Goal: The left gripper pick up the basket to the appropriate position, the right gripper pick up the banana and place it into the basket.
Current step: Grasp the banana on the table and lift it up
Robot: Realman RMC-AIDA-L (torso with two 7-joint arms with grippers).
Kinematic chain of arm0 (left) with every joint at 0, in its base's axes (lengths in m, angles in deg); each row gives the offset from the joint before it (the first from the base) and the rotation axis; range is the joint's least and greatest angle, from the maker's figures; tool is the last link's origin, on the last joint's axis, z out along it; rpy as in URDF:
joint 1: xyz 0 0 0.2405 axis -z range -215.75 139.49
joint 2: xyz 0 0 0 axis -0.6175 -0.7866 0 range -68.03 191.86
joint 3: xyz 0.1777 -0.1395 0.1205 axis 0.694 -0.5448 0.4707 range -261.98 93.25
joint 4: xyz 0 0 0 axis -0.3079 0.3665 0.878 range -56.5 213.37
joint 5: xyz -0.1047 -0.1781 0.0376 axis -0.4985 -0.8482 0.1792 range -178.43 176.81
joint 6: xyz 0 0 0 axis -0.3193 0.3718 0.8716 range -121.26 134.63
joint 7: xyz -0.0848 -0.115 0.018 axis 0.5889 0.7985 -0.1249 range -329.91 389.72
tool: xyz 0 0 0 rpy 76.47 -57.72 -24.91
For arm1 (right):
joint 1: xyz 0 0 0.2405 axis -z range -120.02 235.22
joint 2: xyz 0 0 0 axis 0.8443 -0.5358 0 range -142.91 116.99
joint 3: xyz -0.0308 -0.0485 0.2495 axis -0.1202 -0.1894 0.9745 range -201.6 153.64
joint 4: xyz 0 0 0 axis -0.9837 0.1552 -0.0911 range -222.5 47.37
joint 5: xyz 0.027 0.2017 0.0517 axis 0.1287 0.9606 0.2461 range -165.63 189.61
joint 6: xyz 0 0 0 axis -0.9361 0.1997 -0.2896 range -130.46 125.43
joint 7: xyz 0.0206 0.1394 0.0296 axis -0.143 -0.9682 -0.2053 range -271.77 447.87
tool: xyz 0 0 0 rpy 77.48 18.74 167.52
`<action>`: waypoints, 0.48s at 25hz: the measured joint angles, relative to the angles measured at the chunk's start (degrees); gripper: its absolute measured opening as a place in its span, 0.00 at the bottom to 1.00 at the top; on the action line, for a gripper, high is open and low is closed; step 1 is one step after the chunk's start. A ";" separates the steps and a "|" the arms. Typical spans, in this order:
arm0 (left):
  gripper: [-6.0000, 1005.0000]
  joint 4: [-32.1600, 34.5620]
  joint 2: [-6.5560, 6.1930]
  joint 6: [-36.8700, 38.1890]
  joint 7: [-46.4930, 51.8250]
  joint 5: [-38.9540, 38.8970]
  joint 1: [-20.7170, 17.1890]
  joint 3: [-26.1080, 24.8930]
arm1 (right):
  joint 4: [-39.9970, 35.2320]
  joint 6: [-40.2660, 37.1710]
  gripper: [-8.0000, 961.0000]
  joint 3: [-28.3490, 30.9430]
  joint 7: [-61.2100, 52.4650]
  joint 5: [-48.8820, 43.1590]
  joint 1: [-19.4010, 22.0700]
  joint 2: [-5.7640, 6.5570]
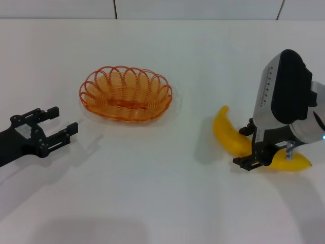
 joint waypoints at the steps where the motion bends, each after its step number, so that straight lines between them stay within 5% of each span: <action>1: 0.68 -0.08 0.00 0.00 -0.01 0.00 0.04 0.00 | 0.00 0.01 0.79 -0.01 -0.05 0.00 -0.12 0.00; 12: 0.68 -0.13 0.00 0.00 -0.09 0.00 0.11 0.00 | 0.95 -0.22 0.79 -0.05 -0.58 -0.60 -1.47 0.09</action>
